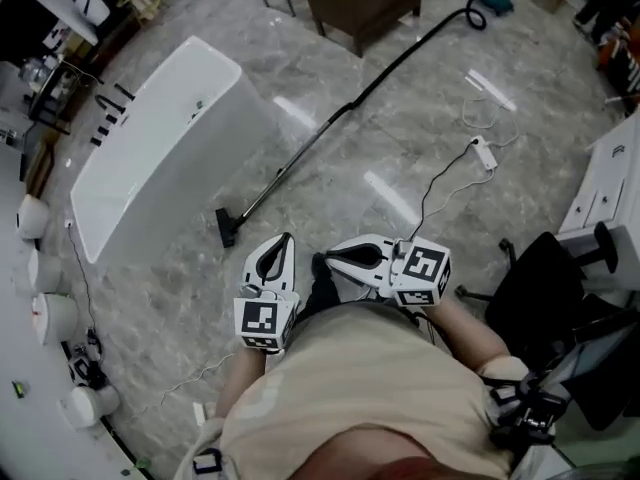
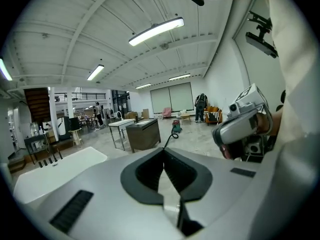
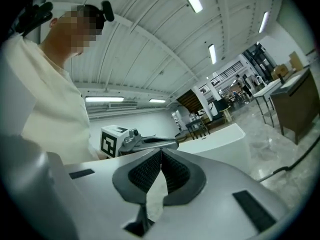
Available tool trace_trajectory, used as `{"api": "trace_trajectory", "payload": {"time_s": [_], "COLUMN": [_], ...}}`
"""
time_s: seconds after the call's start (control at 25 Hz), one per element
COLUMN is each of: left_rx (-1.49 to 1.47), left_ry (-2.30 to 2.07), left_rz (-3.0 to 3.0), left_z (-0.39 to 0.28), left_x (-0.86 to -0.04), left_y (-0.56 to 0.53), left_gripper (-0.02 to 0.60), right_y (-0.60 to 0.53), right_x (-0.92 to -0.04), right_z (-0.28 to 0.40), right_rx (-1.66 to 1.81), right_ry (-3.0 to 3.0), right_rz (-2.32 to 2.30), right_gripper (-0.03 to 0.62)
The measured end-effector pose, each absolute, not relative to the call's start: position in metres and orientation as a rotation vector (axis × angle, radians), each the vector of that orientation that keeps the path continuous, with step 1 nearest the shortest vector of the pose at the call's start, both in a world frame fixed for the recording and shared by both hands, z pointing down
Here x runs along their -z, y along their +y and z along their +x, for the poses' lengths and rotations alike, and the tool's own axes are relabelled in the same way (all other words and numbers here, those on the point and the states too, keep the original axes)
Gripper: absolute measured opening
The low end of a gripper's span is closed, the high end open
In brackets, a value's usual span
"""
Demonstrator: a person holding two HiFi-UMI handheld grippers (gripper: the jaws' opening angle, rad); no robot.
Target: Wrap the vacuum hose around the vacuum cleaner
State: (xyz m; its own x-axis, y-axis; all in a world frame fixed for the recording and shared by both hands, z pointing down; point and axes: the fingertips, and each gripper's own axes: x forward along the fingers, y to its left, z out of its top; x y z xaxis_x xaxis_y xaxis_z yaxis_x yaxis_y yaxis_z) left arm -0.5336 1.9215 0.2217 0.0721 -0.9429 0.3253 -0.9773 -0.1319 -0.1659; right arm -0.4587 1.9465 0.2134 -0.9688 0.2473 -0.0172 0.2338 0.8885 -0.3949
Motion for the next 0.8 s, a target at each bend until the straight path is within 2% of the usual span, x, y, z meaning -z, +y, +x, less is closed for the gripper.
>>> {"api": "trace_trajectory", "payload": {"time_s": [0.2,0.44,0.8], "left_rx": [-0.459,-0.482,-0.451], "left_ry": [-1.981,-1.895,-1.885], "left_rz": [2.209,2.306,2.300], "left_z": [-0.589,-0.667,-0.761], "left_x": [-0.237,-0.235,-0.237], "left_y": [1.903,1.882,1.878], "left_gripper": [0.006,0.006,0.006], "right_y": [1.929,1.905,1.898], "right_x": [-0.227,-0.230,-0.238], "right_z": [-0.509,-0.603,-0.700], "right_rx": [-0.673,-0.676,-0.347], "right_ry": [-2.956,-2.888,-2.764], "right_rz": [-0.287,-0.223,-0.185], "right_gripper": [0.003,0.003,0.003]}}
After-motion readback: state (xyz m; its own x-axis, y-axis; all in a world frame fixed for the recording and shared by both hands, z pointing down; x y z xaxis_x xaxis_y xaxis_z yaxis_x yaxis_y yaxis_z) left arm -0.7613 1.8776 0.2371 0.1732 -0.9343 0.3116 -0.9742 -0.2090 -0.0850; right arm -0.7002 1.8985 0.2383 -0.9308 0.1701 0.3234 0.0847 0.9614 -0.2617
